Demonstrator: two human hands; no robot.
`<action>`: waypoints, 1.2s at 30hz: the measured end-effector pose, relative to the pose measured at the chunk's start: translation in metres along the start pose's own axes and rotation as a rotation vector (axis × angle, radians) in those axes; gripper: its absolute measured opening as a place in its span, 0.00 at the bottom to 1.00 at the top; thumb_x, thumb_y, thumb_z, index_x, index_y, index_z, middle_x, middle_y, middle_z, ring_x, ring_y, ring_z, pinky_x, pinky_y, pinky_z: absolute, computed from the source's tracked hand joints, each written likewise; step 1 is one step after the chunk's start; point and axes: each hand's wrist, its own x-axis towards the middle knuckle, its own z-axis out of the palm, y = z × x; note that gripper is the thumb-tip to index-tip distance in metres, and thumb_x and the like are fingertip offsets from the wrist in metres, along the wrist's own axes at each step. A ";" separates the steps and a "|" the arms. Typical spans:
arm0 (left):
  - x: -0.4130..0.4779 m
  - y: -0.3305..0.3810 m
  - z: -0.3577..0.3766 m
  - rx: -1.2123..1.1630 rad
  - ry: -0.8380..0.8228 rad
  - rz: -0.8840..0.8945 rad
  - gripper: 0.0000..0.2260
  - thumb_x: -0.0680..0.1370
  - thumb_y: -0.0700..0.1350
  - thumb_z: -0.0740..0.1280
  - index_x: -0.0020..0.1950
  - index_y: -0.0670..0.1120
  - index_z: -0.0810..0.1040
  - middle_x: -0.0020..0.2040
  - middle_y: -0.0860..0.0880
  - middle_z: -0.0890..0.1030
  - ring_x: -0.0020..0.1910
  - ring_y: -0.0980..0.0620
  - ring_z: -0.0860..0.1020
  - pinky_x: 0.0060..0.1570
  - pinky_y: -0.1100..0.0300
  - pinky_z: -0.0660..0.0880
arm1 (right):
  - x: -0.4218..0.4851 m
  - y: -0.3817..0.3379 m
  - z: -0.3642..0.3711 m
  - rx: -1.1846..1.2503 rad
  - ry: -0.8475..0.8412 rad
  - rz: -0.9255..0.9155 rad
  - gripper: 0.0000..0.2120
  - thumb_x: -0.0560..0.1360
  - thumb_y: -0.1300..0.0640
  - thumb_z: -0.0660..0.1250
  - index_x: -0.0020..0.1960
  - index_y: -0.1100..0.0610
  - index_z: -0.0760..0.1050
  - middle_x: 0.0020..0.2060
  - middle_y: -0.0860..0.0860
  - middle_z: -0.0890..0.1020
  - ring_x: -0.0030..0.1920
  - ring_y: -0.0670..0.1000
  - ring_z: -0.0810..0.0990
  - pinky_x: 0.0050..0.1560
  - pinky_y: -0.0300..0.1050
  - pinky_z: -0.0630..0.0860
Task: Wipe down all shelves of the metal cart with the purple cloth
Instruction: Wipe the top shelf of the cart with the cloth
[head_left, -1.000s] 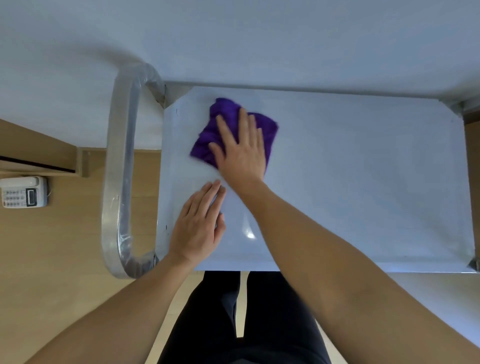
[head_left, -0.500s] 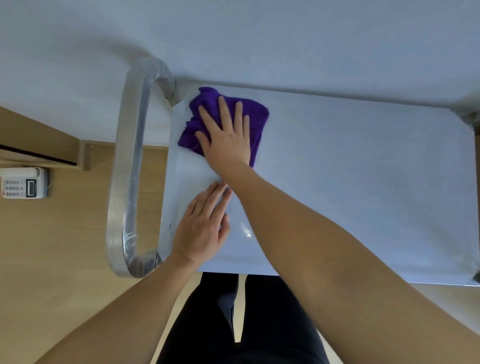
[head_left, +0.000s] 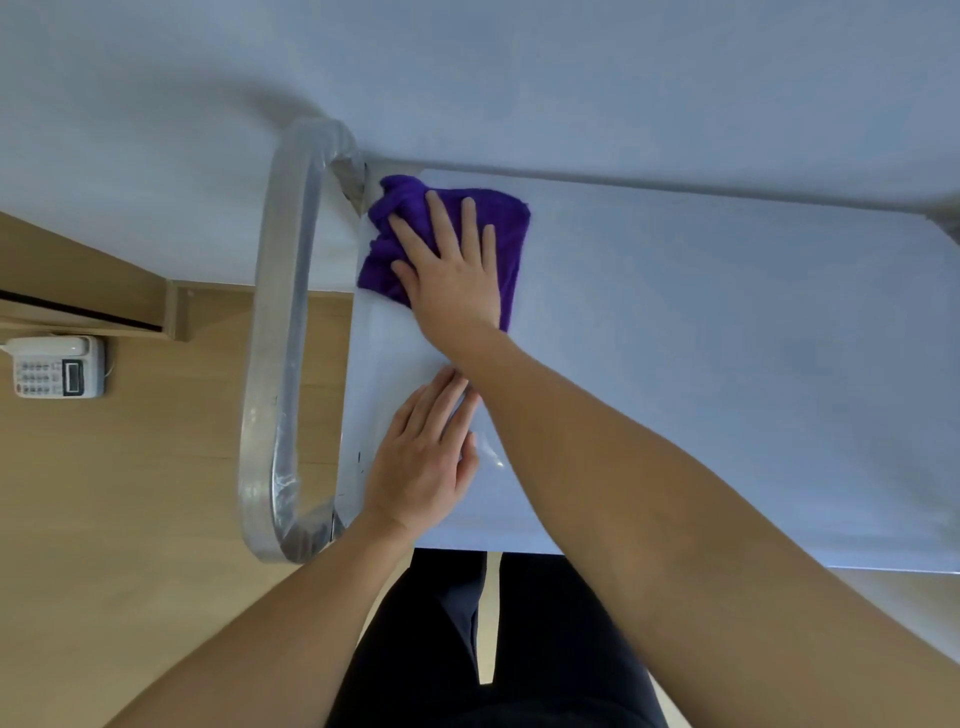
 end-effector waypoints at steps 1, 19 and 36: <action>0.000 0.000 0.000 -0.002 0.000 0.000 0.19 0.81 0.43 0.57 0.70 0.39 0.73 0.73 0.42 0.71 0.73 0.45 0.68 0.70 0.48 0.68 | -0.001 0.000 0.001 -0.002 -0.003 -0.039 0.24 0.82 0.41 0.47 0.76 0.42 0.52 0.78 0.50 0.49 0.77 0.60 0.44 0.76 0.59 0.44; 0.014 0.021 -0.009 0.061 -0.116 -0.060 0.20 0.79 0.42 0.58 0.71 0.40 0.71 0.74 0.40 0.68 0.73 0.42 0.68 0.70 0.47 0.66 | -0.029 0.087 -0.021 0.000 0.067 0.172 0.23 0.82 0.42 0.48 0.76 0.42 0.54 0.78 0.50 0.54 0.77 0.57 0.49 0.76 0.55 0.46; 0.103 0.165 0.033 -0.075 -0.189 0.149 0.19 0.79 0.41 0.58 0.69 0.40 0.72 0.73 0.39 0.69 0.72 0.40 0.68 0.70 0.47 0.67 | -0.057 0.241 -0.054 0.013 0.108 0.336 0.23 0.82 0.42 0.48 0.76 0.41 0.54 0.78 0.50 0.54 0.77 0.56 0.50 0.76 0.55 0.48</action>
